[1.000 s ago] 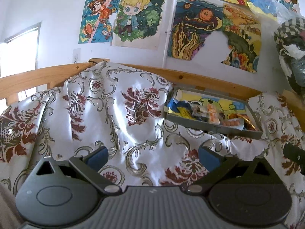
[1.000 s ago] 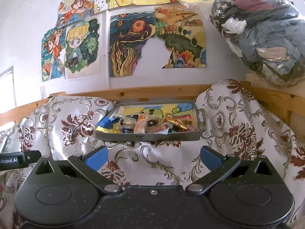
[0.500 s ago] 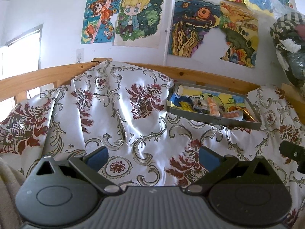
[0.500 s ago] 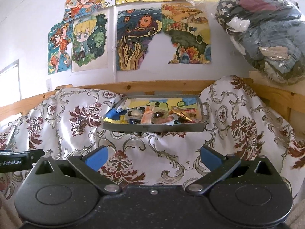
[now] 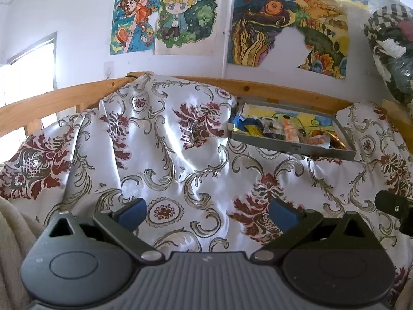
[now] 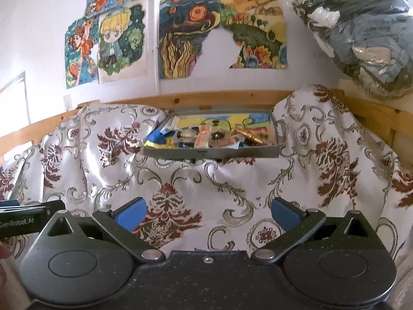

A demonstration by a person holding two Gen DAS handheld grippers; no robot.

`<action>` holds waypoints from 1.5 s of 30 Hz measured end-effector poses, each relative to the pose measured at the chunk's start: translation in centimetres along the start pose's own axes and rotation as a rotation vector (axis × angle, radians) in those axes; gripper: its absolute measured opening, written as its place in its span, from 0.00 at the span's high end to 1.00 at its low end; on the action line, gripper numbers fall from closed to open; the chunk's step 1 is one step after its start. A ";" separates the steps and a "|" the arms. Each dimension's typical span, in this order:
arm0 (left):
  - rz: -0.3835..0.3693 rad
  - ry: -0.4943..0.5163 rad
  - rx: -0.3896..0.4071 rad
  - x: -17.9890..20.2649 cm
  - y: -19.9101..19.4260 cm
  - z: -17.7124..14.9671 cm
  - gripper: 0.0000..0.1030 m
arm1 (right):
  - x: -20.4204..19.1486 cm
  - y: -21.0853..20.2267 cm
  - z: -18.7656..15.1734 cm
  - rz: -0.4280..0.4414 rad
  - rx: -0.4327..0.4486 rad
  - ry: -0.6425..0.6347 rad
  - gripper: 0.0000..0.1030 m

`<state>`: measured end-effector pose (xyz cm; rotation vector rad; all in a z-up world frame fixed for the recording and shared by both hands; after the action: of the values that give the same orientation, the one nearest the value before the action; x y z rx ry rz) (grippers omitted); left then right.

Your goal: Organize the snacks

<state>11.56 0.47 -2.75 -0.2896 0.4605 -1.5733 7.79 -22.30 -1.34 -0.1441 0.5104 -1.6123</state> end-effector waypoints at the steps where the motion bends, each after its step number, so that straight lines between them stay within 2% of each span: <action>1: 0.001 0.001 -0.004 0.0 0.1 -0.1 0.00 | 0.0 0.0 -0.1 -0.001 -0.004 -0.001 0.01; 17: 0.018 0.003 -0.058 -0.1 1.0 -0.9 0.00 | 0.4 0.8 -0.8 -0.030 -0.053 0.009 0.01; 45: 0.021 -0.005 -0.067 -0.4 1.1 -1.1 0.00 | 0.6 1.0 -1.0 -0.034 -0.063 0.009 0.01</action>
<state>12.09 0.93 -4.19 -0.3387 0.5111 -1.5384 8.28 -22.67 -2.73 -0.1937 0.5682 -1.6318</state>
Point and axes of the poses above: each gripper's, at about its wrist camera, not at the fingertips, and y roughly the way its jaws point, x to its right, z to its top, the point moved 10 cm from there along y, roughly the way its jaws point, and after that the axes turned 9 degrees about y, right-handed, at the moved point
